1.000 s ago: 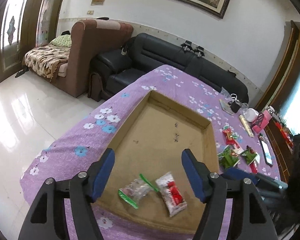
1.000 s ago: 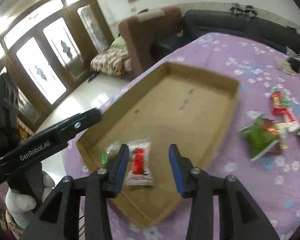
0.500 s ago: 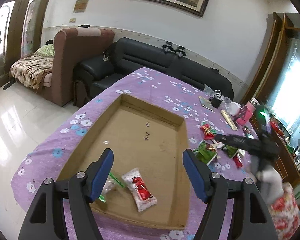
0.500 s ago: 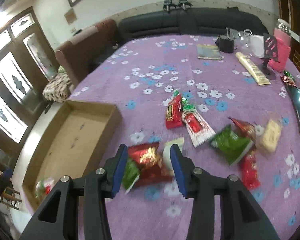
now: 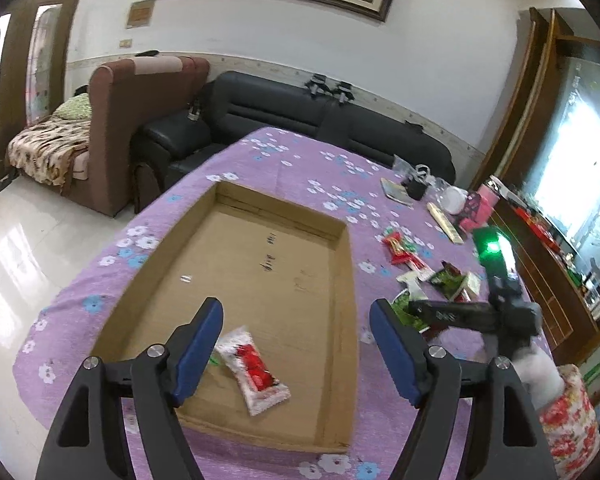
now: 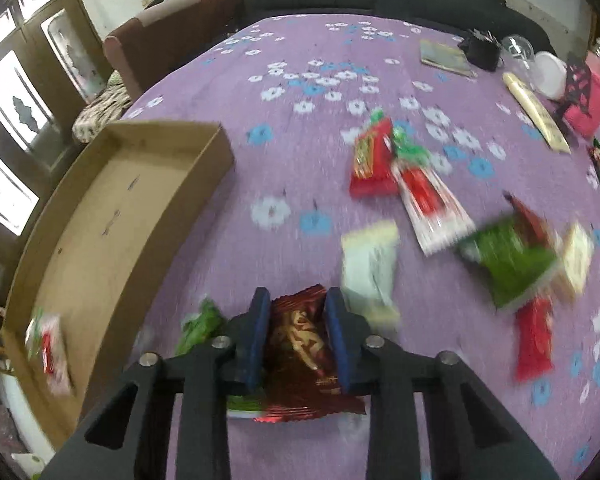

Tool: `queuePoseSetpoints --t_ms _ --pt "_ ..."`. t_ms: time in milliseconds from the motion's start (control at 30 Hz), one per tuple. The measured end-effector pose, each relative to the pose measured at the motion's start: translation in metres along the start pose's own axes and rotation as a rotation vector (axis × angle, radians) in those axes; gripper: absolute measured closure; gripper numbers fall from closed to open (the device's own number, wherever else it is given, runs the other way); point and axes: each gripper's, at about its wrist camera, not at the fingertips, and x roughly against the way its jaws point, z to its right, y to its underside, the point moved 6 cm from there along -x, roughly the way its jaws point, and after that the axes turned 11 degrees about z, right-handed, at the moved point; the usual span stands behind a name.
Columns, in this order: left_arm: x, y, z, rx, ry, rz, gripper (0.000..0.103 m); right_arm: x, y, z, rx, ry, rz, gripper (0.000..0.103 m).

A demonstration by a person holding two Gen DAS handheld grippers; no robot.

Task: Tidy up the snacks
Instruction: 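Grasp a red gold-print packet with the right tool while the left tool grasps a green packet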

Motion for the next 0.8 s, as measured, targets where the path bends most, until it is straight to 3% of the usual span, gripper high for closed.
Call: queuePoseSetpoints --t_ms 200,333,433,500,600,800 --pt "-0.005 0.009 0.031 -0.05 0.084 -0.036 0.024 0.043 0.04 0.043 -0.033 0.019 0.005 0.08" --pt "-0.014 0.019 0.058 -0.059 0.157 -0.087 0.024 0.062 0.052 0.076 -0.094 0.04 0.053 0.079" --pt "-0.024 0.025 0.083 -0.071 0.205 -0.132 0.024 0.071 0.059 0.093 -0.146 0.01 0.078 0.062" --pt "-0.032 0.027 0.098 -0.076 0.226 -0.16 0.024 0.074 0.064 0.094 -0.141 -0.007 0.095 0.058" --pt "-0.055 0.032 0.12 -0.093 0.222 -0.208 0.024 0.071 0.068 0.086 -0.128 -0.049 0.09 0.056" --pt "-0.103 0.039 0.148 -0.141 0.182 -0.289 0.024 0.071 0.073 0.072 -0.046 -0.051 0.114 0.054"
